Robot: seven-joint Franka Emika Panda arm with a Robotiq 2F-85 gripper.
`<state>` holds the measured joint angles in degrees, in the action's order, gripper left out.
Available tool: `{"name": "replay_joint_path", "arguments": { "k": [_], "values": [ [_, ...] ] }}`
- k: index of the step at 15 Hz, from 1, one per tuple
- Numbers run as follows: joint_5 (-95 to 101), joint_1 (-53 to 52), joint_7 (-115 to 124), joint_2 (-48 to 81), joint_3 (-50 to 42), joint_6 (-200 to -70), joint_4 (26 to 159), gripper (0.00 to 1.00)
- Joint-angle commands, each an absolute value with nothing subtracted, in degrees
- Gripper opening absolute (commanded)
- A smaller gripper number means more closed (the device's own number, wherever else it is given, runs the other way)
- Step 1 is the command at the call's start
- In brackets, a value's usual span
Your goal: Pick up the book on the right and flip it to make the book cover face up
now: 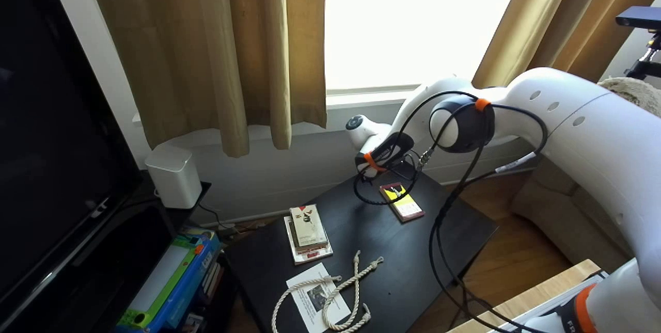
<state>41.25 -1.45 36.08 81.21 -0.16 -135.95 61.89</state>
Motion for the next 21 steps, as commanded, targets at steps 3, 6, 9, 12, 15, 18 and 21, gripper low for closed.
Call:
{"name": "replay_joint_path", "arguments": {
  "k": [3,6,9,12,15,18,21],
  "values": [
    [38.00,9.33,29.65,71.82,8.22,-148.34,77.16,1.00],
    [38.13,13.86,28.92,66.83,10.82,-151.54,85.15,1.00],
    [38.53,17.89,28.56,61.25,12.81,-151.59,92.90,1.00],
    [38.61,20.99,29.20,55.04,13.78,-151.40,100.84,1.00],
    [40.14,21.93,31.10,48.33,12.37,-151.66,108.48,1.00],
    [26.63,13.68,23.54,40.95,1.89,-157.85,116.66,1.00],
    [21.05,8.46,20.10,35.66,-4.11,-161.75,122.95,1.00]
  ]
}}
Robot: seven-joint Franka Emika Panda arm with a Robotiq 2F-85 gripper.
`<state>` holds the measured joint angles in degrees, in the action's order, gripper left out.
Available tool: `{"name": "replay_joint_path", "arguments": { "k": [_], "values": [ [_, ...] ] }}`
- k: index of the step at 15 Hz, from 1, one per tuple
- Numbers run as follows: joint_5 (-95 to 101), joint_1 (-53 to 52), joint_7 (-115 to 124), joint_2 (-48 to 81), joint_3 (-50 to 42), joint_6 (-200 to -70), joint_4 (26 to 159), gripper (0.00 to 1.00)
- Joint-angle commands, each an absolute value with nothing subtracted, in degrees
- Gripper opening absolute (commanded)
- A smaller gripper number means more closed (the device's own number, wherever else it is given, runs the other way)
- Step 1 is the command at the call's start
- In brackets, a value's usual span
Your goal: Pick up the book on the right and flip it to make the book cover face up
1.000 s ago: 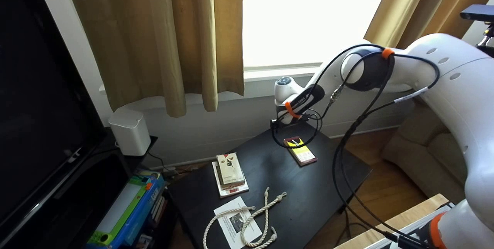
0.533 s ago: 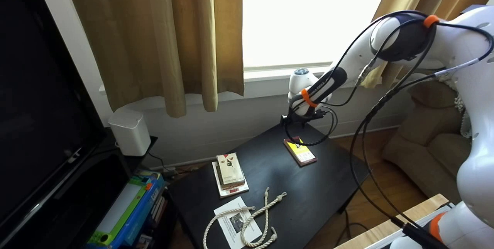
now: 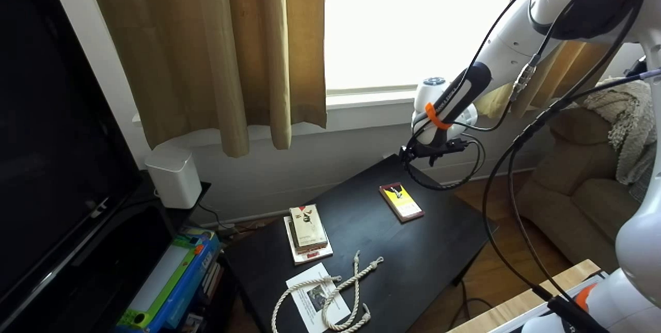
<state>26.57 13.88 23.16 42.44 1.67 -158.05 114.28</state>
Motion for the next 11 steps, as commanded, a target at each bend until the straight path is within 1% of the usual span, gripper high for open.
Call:
{"name": "replay_joint_path", "arguments": {
  "k": [1,5,6,11],
  "values": [
    [19.97,7.03,19.36,34.48,-5.73,-162.84,124.62,1.00],
    [17.37,1.66,18.39,30.69,-10.87,-164.47,129.24,1.00],
    [15.76,1.96,16.98,33.71,-10.33,-162.98,125.14,1.00],
    [15.75,0.20,17.37,31.98,-11.90,-163.27,127.27,1.00]
  ]
}}
